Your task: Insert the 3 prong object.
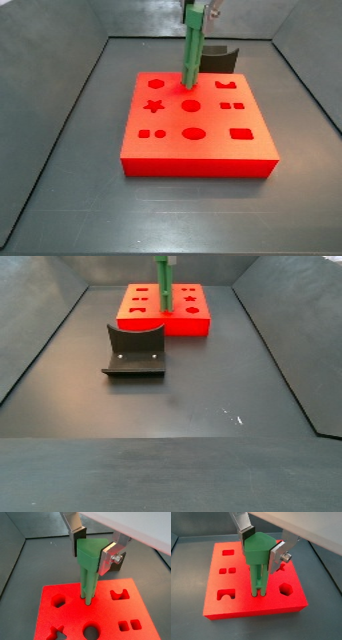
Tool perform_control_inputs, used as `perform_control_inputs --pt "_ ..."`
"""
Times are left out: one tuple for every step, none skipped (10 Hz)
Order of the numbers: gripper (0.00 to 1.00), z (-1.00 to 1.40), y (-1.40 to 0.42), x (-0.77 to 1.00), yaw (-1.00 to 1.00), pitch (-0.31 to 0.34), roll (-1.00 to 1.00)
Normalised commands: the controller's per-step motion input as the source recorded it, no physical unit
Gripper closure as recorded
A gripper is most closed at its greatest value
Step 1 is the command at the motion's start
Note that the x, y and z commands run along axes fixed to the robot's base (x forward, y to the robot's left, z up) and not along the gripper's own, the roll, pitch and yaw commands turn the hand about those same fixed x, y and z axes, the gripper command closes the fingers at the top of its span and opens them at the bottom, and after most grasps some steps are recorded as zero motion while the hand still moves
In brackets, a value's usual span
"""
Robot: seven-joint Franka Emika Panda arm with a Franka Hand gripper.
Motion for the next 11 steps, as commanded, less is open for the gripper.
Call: perform_control_inputs --pt "1.00 -0.06 0.00 0.00 0.00 0.000 0.06" --pt "1.00 -0.33 0.00 0.01 -0.11 0.126 0.27" --pt "1.00 -0.63 0.00 0.07 -0.07 0.084 0.24" --pt "1.00 -0.58 0.00 0.08 -0.07 0.000 0.13" --pt "1.00 -0.54 0.00 0.21 -0.05 0.000 0.09" --pt "1.00 -0.64 0.00 0.13 -0.05 0.000 0.03" --pt "1.00 -0.95 0.00 0.00 -0.04 -0.054 -0.01" --pt "1.00 -1.00 0.00 0.00 -0.09 0.000 0.00" --pt "1.00 -1.00 0.00 -0.02 -0.13 0.000 0.00" --pt "1.00 -1.00 0.00 -0.02 -0.13 0.000 0.00" --pt "1.00 -1.00 0.00 -0.01 -0.12 0.000 0.00"
